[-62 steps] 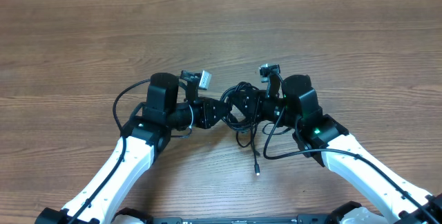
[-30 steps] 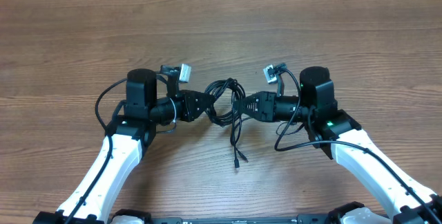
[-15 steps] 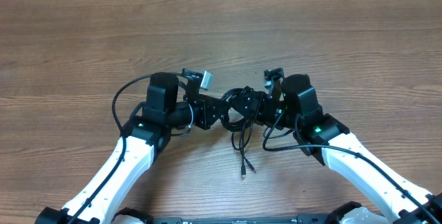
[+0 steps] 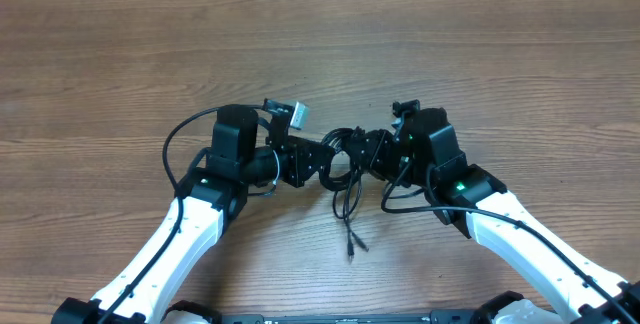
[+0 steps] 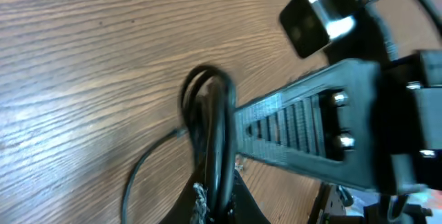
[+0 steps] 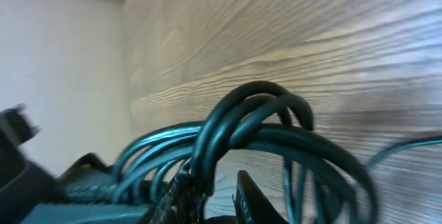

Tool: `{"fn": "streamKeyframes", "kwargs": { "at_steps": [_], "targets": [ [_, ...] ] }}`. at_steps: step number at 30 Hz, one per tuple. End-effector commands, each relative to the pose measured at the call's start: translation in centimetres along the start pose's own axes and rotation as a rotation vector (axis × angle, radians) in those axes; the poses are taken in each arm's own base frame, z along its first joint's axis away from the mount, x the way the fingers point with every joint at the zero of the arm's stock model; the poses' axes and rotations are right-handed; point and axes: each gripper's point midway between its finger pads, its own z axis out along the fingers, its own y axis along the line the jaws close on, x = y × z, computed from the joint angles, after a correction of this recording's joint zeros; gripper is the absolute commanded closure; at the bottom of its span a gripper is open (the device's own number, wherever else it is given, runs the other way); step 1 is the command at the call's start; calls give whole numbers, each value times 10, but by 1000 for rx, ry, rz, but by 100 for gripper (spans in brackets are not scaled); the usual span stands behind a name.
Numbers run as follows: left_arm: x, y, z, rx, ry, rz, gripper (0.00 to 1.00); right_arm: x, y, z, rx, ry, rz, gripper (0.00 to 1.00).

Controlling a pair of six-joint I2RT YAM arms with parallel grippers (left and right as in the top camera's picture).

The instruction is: Untangle cables

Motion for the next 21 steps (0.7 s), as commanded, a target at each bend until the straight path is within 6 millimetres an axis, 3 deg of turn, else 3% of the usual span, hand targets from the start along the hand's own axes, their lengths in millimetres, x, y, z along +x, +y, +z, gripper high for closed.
{"fn": "streamKeyframes", "kwargs": {
  "at_steps": [1,10,17,21],
  "targets": [
    [-5,-33,-3,154,2,88,96,-10,-19,-1,96,-67,25,83],
    [-9,-40,-4,185,-14,108,96,-11,-3,0,22,-56,2,82],
    [-8,-39,-4,183,-9,103,95,-8,13,0,-48,-24,-17,74],
    [-6,-38,-4,181,-2,94,96,-9,14,0,-56,-27,57,73]
  ]
}}
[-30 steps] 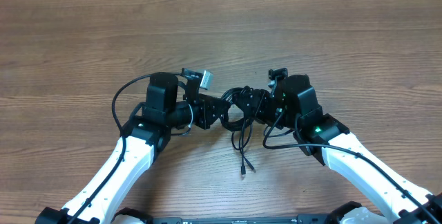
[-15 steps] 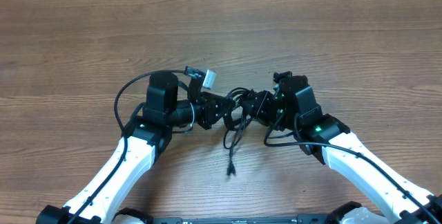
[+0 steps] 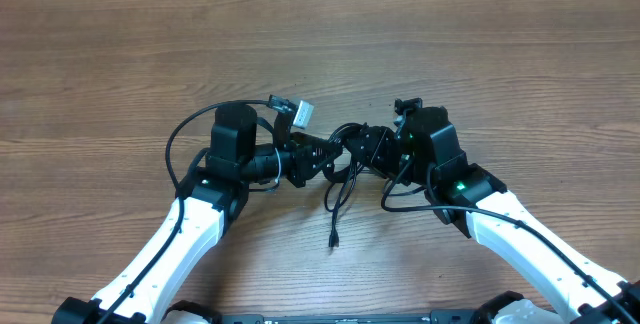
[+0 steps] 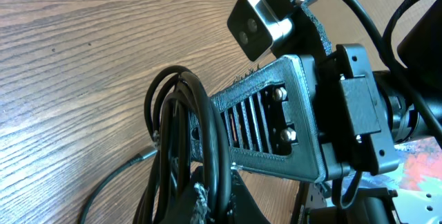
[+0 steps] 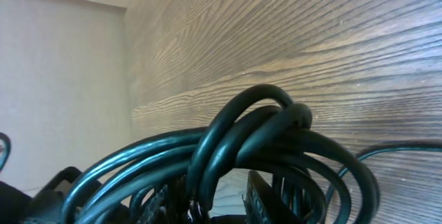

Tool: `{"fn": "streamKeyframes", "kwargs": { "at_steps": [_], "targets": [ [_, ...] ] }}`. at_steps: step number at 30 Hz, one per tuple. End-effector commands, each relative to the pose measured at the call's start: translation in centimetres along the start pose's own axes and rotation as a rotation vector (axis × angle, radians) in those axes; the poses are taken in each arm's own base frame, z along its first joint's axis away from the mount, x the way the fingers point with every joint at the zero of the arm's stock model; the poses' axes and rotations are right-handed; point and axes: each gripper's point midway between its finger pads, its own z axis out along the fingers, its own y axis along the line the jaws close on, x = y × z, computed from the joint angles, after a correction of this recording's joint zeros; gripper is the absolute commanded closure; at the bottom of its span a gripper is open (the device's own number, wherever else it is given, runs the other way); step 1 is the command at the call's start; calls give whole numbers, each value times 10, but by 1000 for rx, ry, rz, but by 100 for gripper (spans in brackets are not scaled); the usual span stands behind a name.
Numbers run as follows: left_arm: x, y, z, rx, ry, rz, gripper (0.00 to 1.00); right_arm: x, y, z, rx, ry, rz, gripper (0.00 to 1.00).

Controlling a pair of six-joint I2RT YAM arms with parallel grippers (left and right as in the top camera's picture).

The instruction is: Untangle cables

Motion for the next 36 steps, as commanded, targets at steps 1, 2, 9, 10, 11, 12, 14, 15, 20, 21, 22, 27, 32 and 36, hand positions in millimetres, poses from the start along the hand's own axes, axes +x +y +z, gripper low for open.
{"fn": "streamKeyframes", "kwargs": {
  "at_steps": [1,2,9,10,11,12,14,15,20,21,22,27,32,36],
  "targets": [
    [0,-15,-2,63,16,24,96,-2,6,0,-24,-1,82,73],
    [0,-16,-2,66,17,24,96,-2,6,0,-25,-1,107,73],
    [1,-20,-2,87,26,24,96,-3,6,0,-25,1,319,74],
    [2,-20,-2,89,26,24,96,-3,6,0,-23,-4,344,73],
    [2,-21,-3,94,28,25,96,-4,5,1,-19,-10,357,73],
    [2,-22,-3,100,29,26,96,-6,3,1,-15,-19,368,72],
    [2,-23,-3,108,31,25,96,-9,0,2,-3,-37,370,72],
    [2,-24,-3,111,32,21,96,-10,-3,4,5,-43,372,72],
    [1,-24,-3,111,29,5,96,-9,-14,16,28,-36,381,83],
    [0,-24,-3,112,27,1,96,-10,-16,19,31,-34,381,90],
    [-1,-25,-3,118,25,-1,96,-10,-17,21,31,-35,378,96],
    [-1,-25,-4,117,22,-2,96,-13,2,21,-48,-19,255,96],
    [-6,-5,-10,42,-6,-49,96,-10,6,16,-85,37,145,96],
    [-1,26,-18,-96,-14,-143,96,-6,13,8,-144,105,71,96]
  ]
}}
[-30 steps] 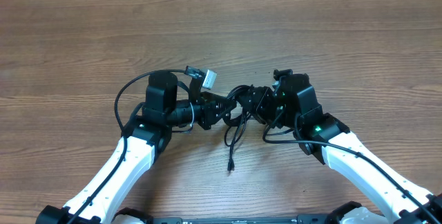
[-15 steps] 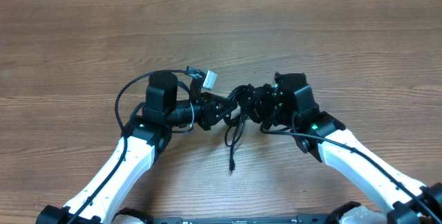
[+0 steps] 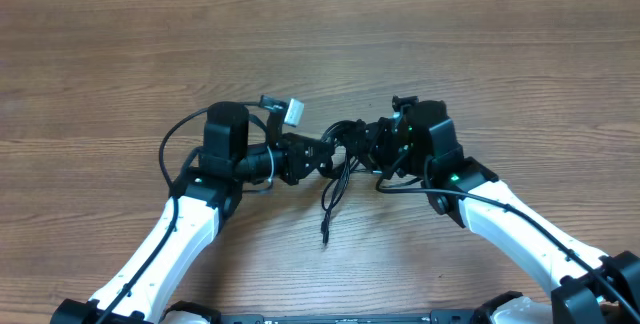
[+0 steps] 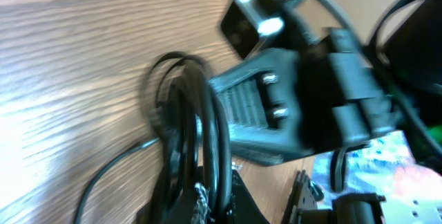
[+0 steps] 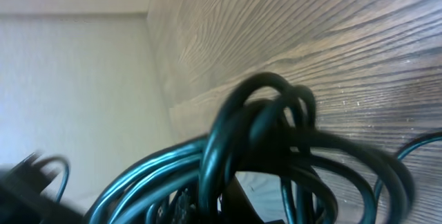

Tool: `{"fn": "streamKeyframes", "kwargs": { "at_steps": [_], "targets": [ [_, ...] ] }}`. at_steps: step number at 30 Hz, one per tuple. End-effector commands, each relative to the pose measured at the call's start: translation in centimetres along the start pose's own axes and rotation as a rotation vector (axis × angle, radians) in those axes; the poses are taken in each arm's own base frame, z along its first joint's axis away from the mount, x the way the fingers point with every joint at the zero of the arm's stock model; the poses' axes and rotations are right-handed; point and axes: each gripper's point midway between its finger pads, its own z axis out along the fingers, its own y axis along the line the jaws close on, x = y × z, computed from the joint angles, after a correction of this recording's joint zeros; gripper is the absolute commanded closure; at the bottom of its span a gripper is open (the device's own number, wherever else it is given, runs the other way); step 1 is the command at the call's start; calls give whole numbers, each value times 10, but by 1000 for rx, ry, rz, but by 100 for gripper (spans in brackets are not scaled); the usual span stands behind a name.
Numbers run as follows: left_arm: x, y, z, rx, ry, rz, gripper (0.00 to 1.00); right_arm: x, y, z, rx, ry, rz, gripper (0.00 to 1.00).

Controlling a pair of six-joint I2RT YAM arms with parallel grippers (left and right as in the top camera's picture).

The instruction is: Untangle cables

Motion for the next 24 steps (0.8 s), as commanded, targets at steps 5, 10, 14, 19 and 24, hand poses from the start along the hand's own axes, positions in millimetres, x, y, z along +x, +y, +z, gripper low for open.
{"fn": "streamKeyframes", "kwargs": {
  "at_steps": [5,10,14,19,24],
  "targets": [
    [2,22,-10,-111,-4,-91,84,8,15,-12,-91,105,-154,96],
    [2,22,-10,-108,-3,-91,67,9,15,-12,-93,111,-154,96],
    [1,13,-9,-61,0,-60,63,8,15,-12,-91,103,-176,96],
    [-10,-7,-8,38,-22,77,61,7,14,-12,-89,99,-175,96],
    [-9,5,1,-71,-38,99,71,7,14,-12,-89,99,-175,96]
  ]
}}
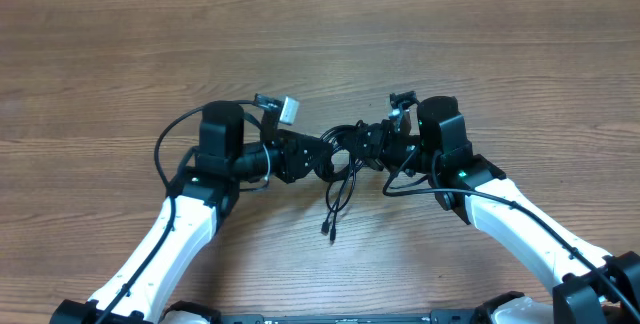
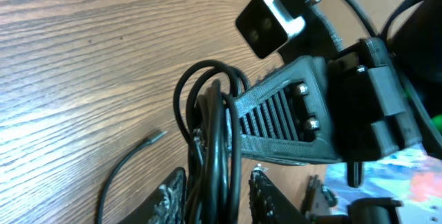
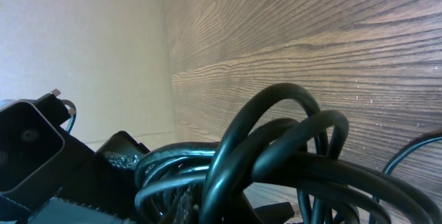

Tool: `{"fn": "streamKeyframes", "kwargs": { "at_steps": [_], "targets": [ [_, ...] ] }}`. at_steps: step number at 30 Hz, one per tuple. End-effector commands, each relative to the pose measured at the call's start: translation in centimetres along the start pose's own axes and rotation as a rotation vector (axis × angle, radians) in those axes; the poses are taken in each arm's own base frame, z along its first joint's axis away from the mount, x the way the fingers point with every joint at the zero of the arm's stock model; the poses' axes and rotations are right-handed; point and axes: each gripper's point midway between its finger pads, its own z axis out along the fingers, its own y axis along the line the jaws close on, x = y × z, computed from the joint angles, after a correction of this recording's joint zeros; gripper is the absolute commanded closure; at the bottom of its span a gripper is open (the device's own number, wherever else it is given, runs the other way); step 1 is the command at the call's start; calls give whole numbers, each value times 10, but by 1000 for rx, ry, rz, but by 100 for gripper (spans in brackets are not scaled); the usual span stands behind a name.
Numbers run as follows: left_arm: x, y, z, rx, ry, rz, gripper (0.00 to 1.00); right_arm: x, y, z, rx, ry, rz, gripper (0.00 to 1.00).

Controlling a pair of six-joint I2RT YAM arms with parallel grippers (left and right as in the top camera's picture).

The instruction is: Untangle cables

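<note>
A tangle of black cables point(image 1: 340, 160) hangs between my two grippers at the middle of the wooden table point(image 1: 480, 54). One thin loose end point(image 1: 328, 230) trails toward the front edge. My left gripper point(image 1: 303, 157) faces right. In the left wrist view its fingers point(image 2: 170, 195) stand apart on either side of several cable strands point(image 2: 214, 127). My right gripper point(image 1: 373, 149) faces left and is shut on the loops point(image 3: 276, 134), which fill the right wrist view. The two grippers nearly touch.
Each arm's own black lead loops beside it, the left one point(image 1: 165, 149) and the right one point(image 1: 400, 189). The right arm's camera point(image 2: 273, 13) sits close over the left fingers. The left gripper's body point(image 3: 103, 162) shows beyond the loops.
My left gripper's jaws have come apart around the cable strands they were shut on. The right gripper stays shut on the loops. The loose end has shifted slightly.
Both grippers were shut on the tangle, close together, with the loose end trailing toward the front. Across the following moments the pair shifted slightly away from the front edge, still gripping. Now the left jaws are open and the right still holds.
</note>
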Motion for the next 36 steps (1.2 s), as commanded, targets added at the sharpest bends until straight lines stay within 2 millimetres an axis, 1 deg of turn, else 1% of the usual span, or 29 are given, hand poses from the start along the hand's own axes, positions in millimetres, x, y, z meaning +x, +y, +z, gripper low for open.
{"fn": "streamKeyframes", "kwargs": {
  "at_steps": [1,4,5,6,8,9,11,14,16,18,20,23,25,27,29,30,31,32,34,36],
  "targets": [
    [-2,0,10,-90,-18,90,71,-2,8,-3,-23,-7,-28,96],
    [1,3,19,-161,-26,114,71,-2,8,-3,-23,-7,-28,96],
    [3,6,23,-206,-27,124,77,-2,8,-3,-23,-7,-25,96],
    [5,12,23,-250,-28,118,84,-2,8,-3,-23,-7,-25,96],
    [8,26,20,-341,-29,91,94,-2,8,-3,-23,-6,-24,96],
    [10,34,17,-388,-31,69,96,-2,8,-3,-23,-6,-24,96],
    [12,44,13,-447,-31,55,96,-2,8,-3,-23,-6,-25,96],
    [9,56,6,-522,-55,43,96,-2,8,-3,-23,-6,-25,96],
    [6,67,-1,-593,-90,-4,96,-2,8,-3,-23,-6,-26,96],
    [4,75,-7,-639,-117,-48,96,0,10,-3,-33,7,-61,96],
    [3,78,-10,-644,-125,-64,96,2,12,-5,-48,24,-120,96],
    [4,75,-8,-614,-115,-72,96,7,15,-8,-82,65,-185,96],
    [7,69,-3,-567,-92,-71,96,11,17,-10,-99,92,-180,96],
    [7,59,3,-506,-66,-24,96,12,17,-10,-98,98,-165,96],
    [7,45,10,-421,-36,62,96,13,17,-8,-91,95,-143,96],
    [8,39,12,-390,-27,89,96,13,16,-7,-83,87,-133,95],
    [8,33,15,-353,-19,114,96,12,15,-4,-64,68,-120,88],
    [8,31,15,-342,-16,116,96,11,13,-1,-50,53,-124,84],
    [9,30,16,-332,-12,116,96,9,11,2,-24,23,-122,83],
    [10,27,17,-317,-5,118,96,5,7,4,4,-13,-71,83]
  ]
}}
